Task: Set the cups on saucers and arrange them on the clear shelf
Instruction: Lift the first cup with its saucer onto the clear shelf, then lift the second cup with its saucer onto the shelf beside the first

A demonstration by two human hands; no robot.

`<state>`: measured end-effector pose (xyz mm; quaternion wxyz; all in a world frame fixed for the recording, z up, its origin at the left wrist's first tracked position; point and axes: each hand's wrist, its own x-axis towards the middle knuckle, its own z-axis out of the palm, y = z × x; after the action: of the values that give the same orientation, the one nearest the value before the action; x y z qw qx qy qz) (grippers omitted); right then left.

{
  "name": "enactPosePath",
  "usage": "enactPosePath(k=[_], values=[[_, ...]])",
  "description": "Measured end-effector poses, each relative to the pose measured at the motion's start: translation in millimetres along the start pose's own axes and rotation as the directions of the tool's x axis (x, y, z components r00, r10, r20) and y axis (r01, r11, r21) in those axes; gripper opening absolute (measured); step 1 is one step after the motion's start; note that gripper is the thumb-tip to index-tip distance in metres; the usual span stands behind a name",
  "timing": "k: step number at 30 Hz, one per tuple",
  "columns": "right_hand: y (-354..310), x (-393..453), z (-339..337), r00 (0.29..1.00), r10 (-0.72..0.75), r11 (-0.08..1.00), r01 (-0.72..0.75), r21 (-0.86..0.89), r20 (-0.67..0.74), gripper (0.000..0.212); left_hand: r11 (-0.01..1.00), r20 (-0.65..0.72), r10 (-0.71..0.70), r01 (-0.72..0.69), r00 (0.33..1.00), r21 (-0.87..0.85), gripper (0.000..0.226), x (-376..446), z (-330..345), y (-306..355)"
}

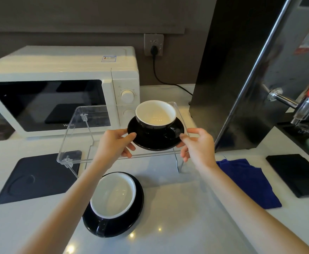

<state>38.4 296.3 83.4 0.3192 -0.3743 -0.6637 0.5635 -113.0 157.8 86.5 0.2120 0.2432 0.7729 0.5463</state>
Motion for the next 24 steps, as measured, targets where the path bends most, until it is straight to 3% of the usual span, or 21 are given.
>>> enactPosePath(k=[9, 13, 16, 19, 21, 24], values=[[0, -10, -8, 0.992, -0.121, 0.983, 0.125, -0.135, 0.035, 0.011, 0.995, -0.018, 0.034, -0.032, 0.999, 0.094, 0.039, -2, 2, 3], [0, -27, -8, 0.957, -0.273, 0.914, 0.291, -0.284, 0.100, 0.013, 0.957, -0.141, 0.230, -0.198, 0.963, 0.210, 0.029, -15, -2, 5], [-1, -44, -4, 0.831, -0.501, 0.707, 0.555, -0.439, 0.243, 0.014, 0.789, -0.103, 0.506, -0.411, 0.856, 0.457, 0.032, -40, -13, -4], [5, -59, 6, 0.712, -0.534, 0.490, 0.700, -0.519, 0.456, 0.017, 0.521, 0.045, 0.662, -0.502, 0.748, 0.691, 0.036, -58, -29, -26], [14, -66, 15, 0.686, -0.460, 0.429, 0.727, -0.536, 0.563, 0.018, 0.445, 0.094, 0.653, -0.481, 0.752, 0.755, 0.031, -70, -40, -42], [33, -72, 28, 0.688, -0.309, 0.418, 0.719, -0.556, 0.657, 0.021, 0.481, 0.062, 0.588, -0.410, 0.807, 0.775, 0.025, -87, -57, -69]])
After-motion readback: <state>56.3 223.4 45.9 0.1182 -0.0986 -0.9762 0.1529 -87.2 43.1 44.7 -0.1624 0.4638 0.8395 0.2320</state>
